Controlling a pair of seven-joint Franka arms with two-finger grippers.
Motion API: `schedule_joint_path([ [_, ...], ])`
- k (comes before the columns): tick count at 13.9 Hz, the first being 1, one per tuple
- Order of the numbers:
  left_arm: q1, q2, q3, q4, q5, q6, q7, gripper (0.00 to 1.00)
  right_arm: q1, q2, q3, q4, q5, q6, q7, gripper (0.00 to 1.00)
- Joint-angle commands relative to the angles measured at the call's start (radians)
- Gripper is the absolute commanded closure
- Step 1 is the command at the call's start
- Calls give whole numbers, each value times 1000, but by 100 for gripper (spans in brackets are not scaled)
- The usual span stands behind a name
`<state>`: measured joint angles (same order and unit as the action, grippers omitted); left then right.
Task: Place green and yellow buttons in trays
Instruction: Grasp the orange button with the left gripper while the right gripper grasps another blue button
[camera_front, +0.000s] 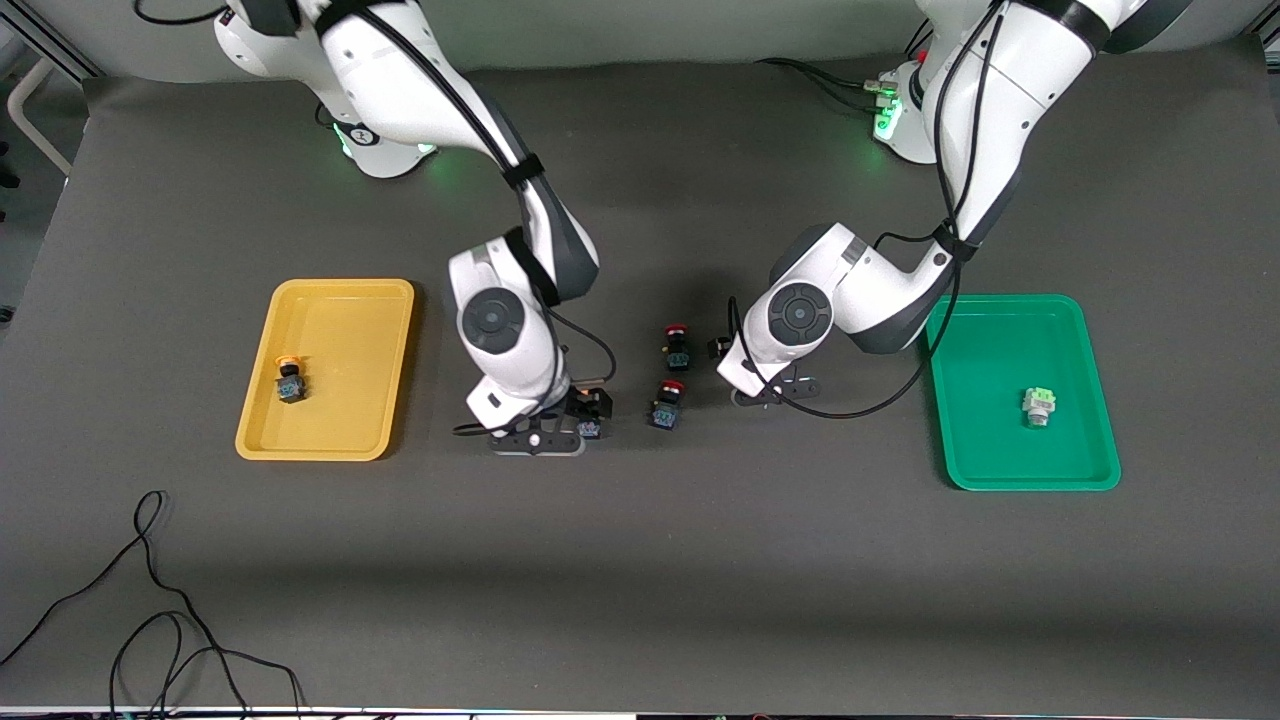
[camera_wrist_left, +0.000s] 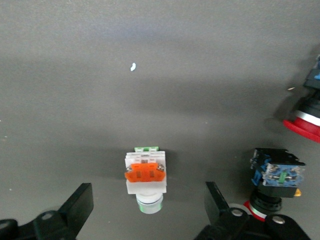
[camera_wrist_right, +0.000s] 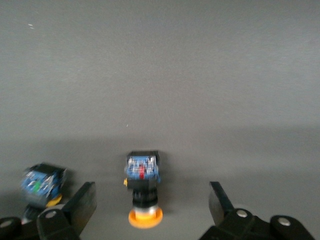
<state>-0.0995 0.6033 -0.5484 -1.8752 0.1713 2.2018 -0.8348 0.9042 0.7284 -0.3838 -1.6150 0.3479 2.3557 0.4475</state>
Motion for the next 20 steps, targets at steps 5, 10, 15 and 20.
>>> schedule_joint_path([
  [5, -3, -28, 8, -87, 42, 120, -9, 2, 27, 92, 0, 35, 19, 77, 34, 38],
  [10, -17, -14, 24, -94, 45, 153, -9, 5, 25, 82, -1, 41, 19, 68, 25, 72],
  [15, -17, -14, 27, -96, 45, 154, -9, 55, -14, -32, -18, 133, 16, -217, 14, 73],
  [20, -20, -16, 33, -96, 45, 153, -15, 100, -148, -208, -49, 115, 6, -493, -262, 73],
])
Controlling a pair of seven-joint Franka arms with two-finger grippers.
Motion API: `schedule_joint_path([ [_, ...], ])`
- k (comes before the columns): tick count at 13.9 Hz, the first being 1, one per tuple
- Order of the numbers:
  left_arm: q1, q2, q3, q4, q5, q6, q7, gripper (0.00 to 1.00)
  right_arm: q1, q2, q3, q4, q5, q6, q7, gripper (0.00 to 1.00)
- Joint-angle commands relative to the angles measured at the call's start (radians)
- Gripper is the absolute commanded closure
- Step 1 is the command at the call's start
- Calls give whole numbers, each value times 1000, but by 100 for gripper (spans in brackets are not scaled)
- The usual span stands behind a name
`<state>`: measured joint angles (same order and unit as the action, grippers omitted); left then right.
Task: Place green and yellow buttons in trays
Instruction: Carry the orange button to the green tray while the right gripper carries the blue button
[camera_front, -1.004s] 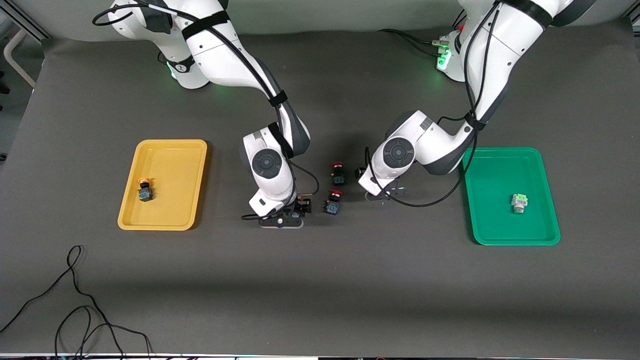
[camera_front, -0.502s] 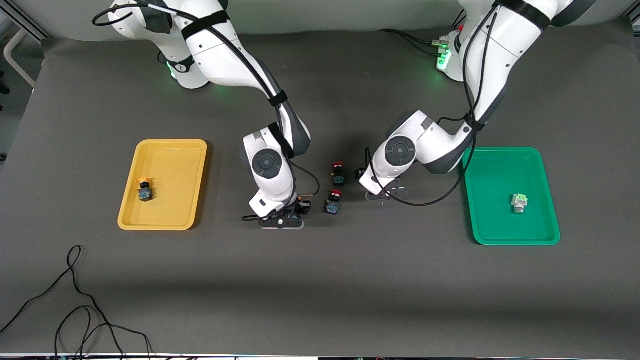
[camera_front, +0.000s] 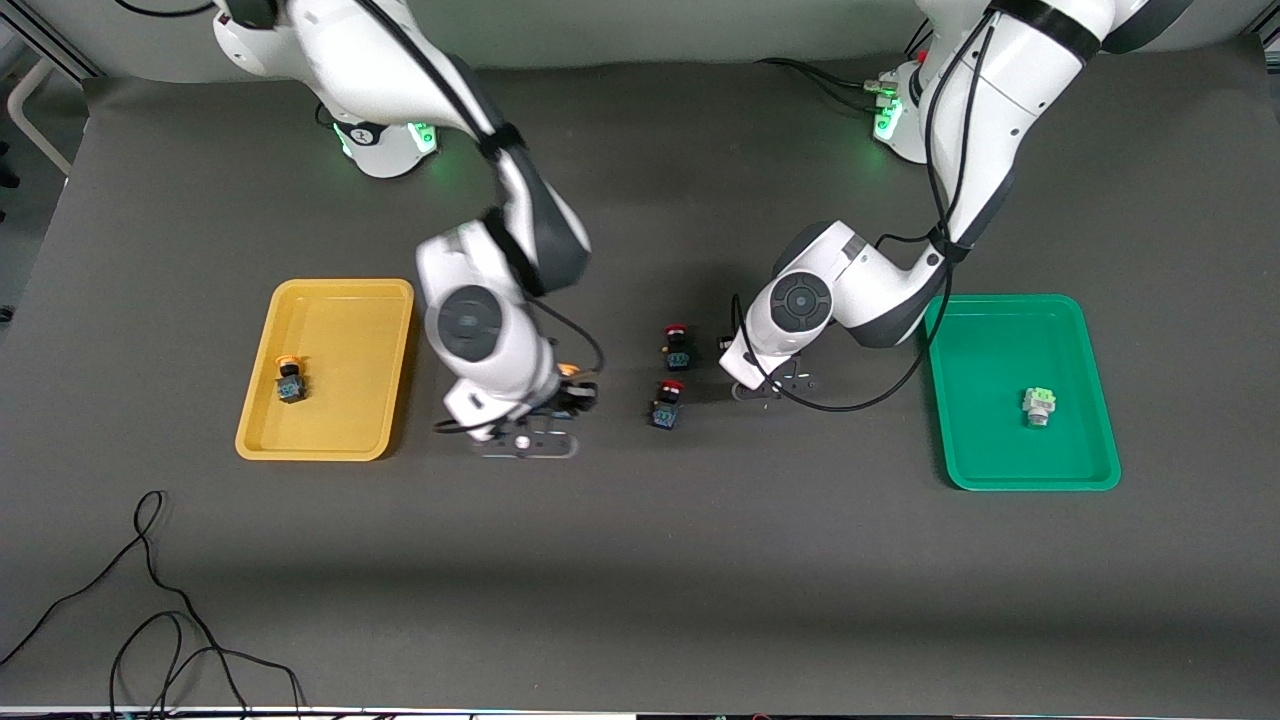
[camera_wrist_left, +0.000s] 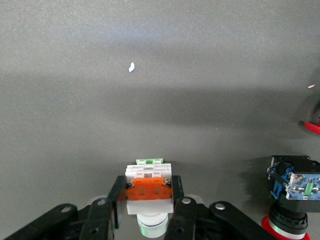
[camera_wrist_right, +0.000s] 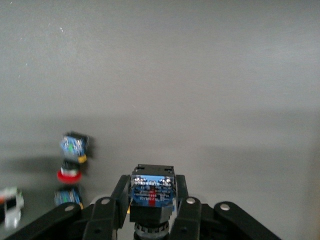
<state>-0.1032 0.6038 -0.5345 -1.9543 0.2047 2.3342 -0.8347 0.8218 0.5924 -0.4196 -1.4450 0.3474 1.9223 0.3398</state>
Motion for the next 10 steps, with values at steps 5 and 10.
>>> schedule_joint_path([
  [5, 56, -111, 13, 43, 10, -200, 38, 100, -70, -226, -279, -390, 5, 39, -664, 73],
  [10, 226, -191, 8, 94, -8, -392, 340, 100, -79, -180, -323, -713, 60, 452, -840, 73],
])
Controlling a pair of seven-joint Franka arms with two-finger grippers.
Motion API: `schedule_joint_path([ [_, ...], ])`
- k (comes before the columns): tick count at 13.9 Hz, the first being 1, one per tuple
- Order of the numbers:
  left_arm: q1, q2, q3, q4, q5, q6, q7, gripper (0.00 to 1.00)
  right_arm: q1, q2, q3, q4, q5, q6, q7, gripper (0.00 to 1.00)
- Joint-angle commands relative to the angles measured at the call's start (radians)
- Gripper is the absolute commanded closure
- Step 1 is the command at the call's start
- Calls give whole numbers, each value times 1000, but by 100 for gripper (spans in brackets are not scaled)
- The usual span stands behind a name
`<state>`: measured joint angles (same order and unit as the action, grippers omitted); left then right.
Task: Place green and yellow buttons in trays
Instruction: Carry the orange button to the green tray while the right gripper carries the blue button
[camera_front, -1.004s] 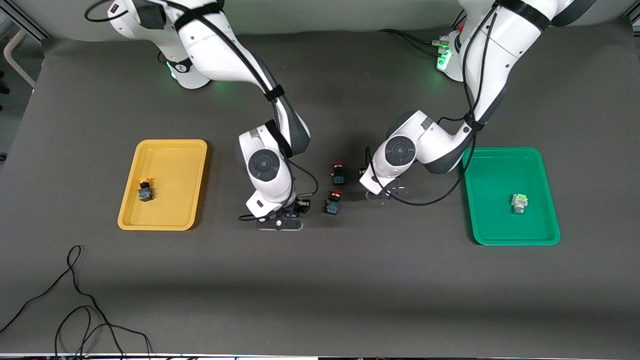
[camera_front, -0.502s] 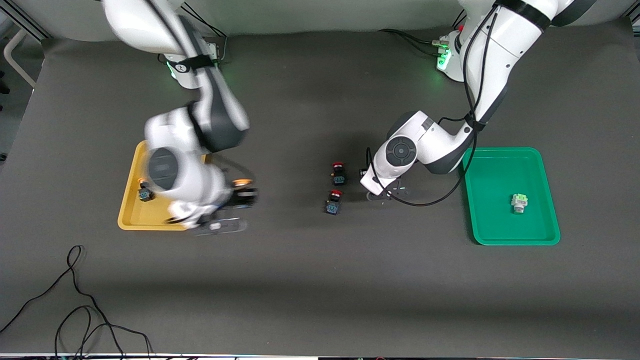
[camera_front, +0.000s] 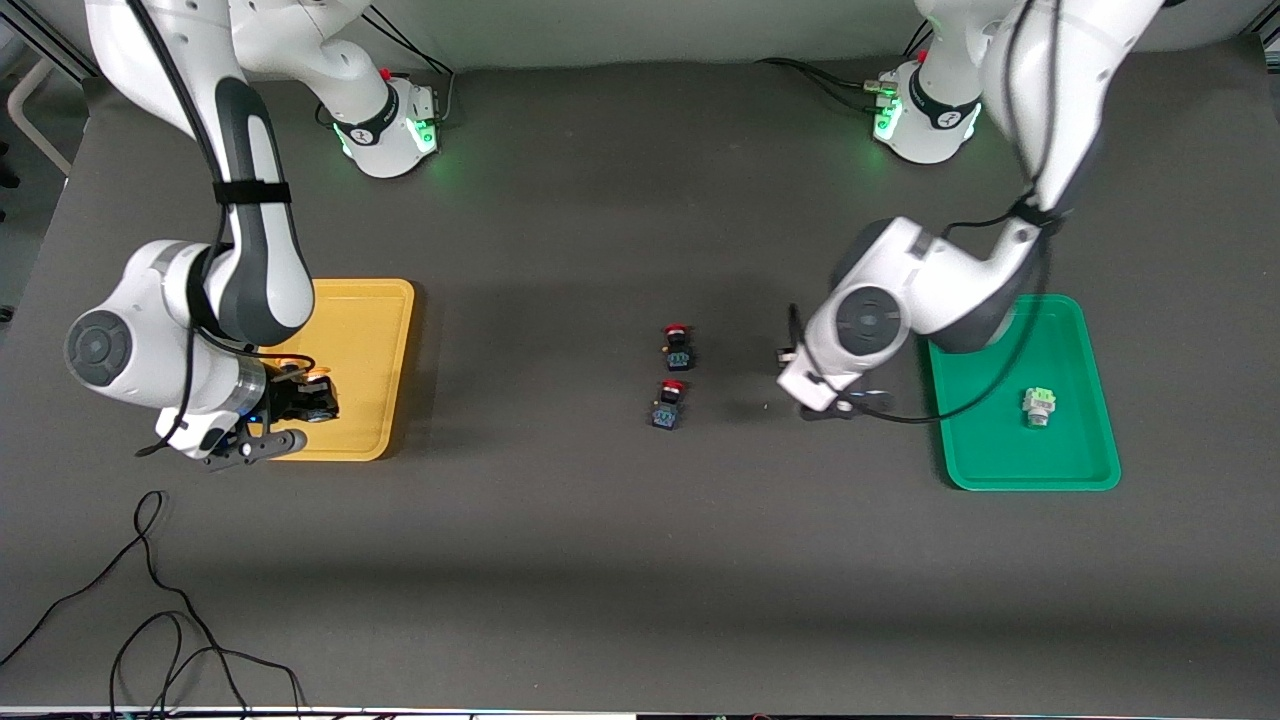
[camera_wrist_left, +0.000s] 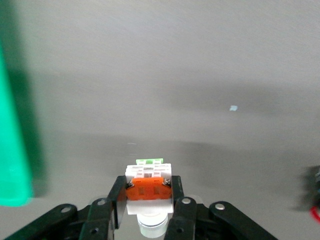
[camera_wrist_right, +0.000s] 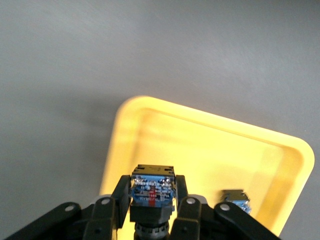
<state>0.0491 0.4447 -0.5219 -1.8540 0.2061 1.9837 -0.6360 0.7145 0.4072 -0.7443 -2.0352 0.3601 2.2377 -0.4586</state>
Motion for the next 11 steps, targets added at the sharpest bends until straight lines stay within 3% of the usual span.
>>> schedule_joint_path([
  [1, 122, -34, -4, -7, -8, -55, 207, 100, 31, 24, 6, -135, 81, 140, -72, 73],
  [4, 268, -31, 0, -17, -2, -45, 460, 100, 37, 56, 6, -137, 123, 137, -100, 71],
  [5, 318, -23, 2, -17, 2, -39, 542, 100, 39, 65, 6, -137, 126, 135, -98, 58],
  [6, 355, -18, 3, -17, 7, -31, 600, 100, 36, 68, 6, -135, 126, 134, -97, 20],
  [7, 394, -9, 6, -19, 9, -11, 655, 100, 37, 67, 6, -131, 126, 131, -89, 0],
  [9, 452, 29, 14, -19, 12, 32, 722, 100, 40, 50, 3, -106, 129, 74, -81, 0],
  [11, 445, 64, 42, -17, 102, 70, 698, 100, 37, 38, -3, -41, 128, -25, -66, 0],
])
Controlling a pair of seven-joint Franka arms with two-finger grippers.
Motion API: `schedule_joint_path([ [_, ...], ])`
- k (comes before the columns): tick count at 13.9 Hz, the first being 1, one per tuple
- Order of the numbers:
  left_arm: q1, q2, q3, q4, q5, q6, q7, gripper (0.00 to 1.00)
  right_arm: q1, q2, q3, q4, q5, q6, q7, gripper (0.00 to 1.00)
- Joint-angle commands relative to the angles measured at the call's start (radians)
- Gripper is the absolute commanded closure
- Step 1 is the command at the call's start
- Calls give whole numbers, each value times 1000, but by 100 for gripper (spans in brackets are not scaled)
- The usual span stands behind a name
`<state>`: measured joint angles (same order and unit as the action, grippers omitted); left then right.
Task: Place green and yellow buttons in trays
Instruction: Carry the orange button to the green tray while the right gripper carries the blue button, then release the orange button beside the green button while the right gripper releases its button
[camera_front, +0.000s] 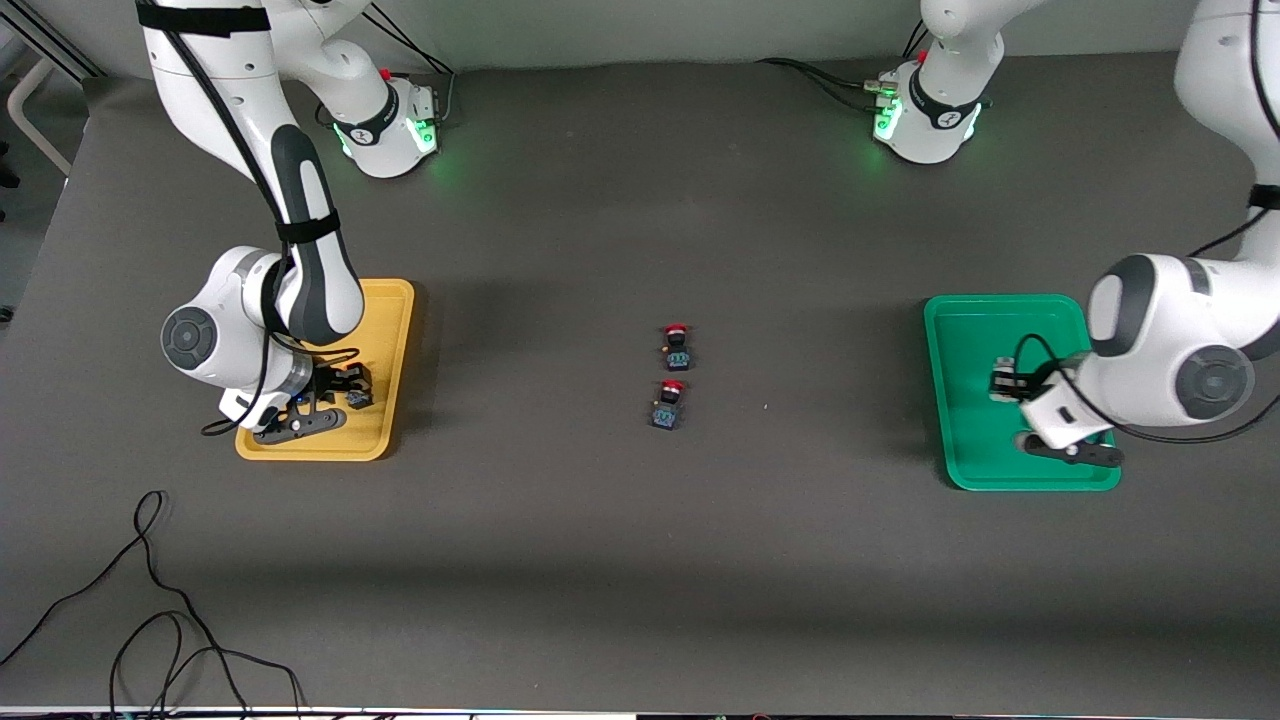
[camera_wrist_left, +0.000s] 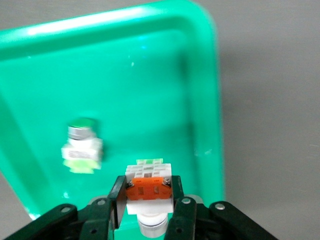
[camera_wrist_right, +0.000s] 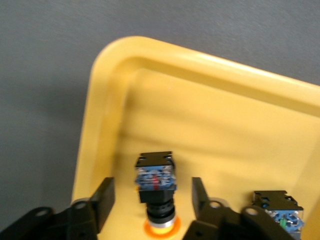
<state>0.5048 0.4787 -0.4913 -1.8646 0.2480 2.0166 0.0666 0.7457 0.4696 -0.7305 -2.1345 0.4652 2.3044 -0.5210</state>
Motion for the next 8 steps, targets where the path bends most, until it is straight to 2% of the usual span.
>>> schedule_joint_path([
  [1, -6, 44, 11, -7, 74, 53, -26, 100, 7, -26, -23, 86, 23, -133, 4, 0],
  [4, -5, 83, 14, -7, 77, 83, -50, 100, 15, -57, -55, 177, -9, -282, 50, 0],
  [8, -37, 84, 14, -8, 77, 80, -114, 100, 14, -103, -72, 339, -131, -518, 186, 0],
])
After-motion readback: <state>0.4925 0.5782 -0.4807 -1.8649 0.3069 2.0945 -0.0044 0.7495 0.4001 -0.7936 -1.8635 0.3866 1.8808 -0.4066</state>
